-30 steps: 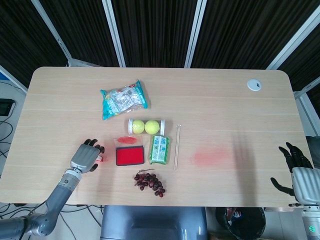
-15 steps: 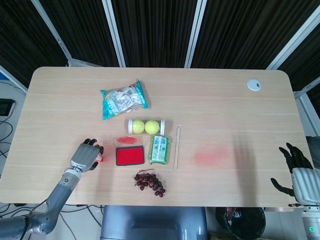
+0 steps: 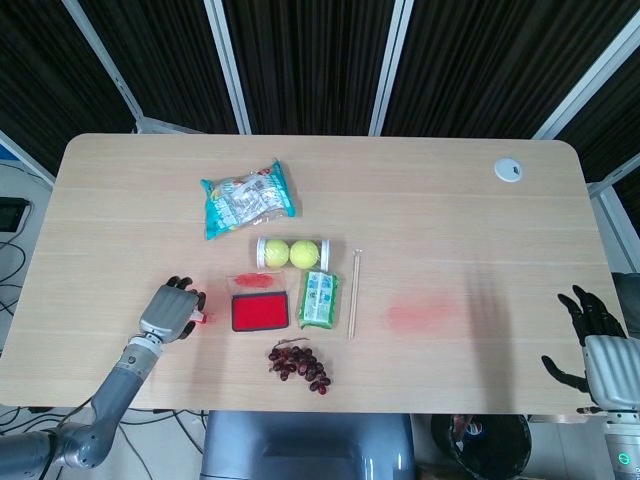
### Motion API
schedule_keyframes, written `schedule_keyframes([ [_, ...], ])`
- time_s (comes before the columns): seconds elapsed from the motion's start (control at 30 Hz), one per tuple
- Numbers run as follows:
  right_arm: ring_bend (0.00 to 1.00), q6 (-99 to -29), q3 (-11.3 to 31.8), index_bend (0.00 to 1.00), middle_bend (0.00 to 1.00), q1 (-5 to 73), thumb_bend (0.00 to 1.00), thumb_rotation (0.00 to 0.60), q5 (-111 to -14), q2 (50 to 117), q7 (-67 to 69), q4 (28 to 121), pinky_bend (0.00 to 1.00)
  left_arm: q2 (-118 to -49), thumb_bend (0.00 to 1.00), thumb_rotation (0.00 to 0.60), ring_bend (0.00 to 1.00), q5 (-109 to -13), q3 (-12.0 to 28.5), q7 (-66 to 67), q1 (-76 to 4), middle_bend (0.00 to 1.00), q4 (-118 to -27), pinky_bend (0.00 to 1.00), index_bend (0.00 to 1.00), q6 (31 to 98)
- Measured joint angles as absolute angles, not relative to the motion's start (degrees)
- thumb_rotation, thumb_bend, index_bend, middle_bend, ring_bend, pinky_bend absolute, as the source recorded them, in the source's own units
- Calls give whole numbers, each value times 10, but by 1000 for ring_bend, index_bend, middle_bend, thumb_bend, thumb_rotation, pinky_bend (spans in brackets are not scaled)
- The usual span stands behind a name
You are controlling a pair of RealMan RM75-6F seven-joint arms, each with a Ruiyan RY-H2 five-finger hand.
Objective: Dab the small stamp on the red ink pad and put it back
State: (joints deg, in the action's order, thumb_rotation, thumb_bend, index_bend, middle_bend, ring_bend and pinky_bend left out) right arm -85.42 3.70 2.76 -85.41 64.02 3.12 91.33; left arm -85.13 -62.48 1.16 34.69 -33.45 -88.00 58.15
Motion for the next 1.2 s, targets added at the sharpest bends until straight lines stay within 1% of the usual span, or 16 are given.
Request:
schedule_keyframes([
  [0.57, 0, -854, 37, 141, 0, 28, 323, 600, -854, 640, 31, 914, 191, -851, 307, 600, 191, -622, 8, 347, -334, 488, -873, 223, 481, 583],
  [0.63, 0, -854, 37, 141, 0, 28, 323, 600, -854, 640, 31, 914, 191, -851, 323, 600, 199, -622, 8, 346, -334, 497, -873, 228, 490, 583],
  [0.7, 0, -854, 38, 141, 0, 28, 323, 600, -854, 640, 31, 914, 191, -851, 372, 600, 214, -622, 8, 346, -334, 511, -872, 240, 507, 583],
  [0.77, 0, -854, 38, 141, 0, 28, 324, 600, -854, 639, 31, 914, 191, -852, 434, 600, 235, -622, 8, 344, -334, 532, -872, 261, 530, 584],
  [0.87, 0, -854, 38, 142, 0, 28, 323, 600, -854, 639, 31, 915, 191, -853, 468, 600, 264, -625, 8, 342, -333, 562, -870, 292, 561, 587],
  [1.0, 0, -854, 38, 142, 0, 28, 323, 600, -854, 639, 31, 915, 191, -856, 480, 600, 307, -636, 9, 331, -330, 598, -869, 353, 597, 596],
  [1.13, 0, -854, 38, 143, 0, 28, 323, 600, -854, 639, 31, 915, 191, -856, 481, 600, 343, -656, 10, 315, -327, 615, -870, 402, 612, 605],
  [1.2, 0, -854, 38, 143, 0, 28, 324, 600, -854, 638, 31, 915, 191, -856, 481, 600, 384, -666, 11, 306, -325, 625, -874, 463, 621, 610],
])
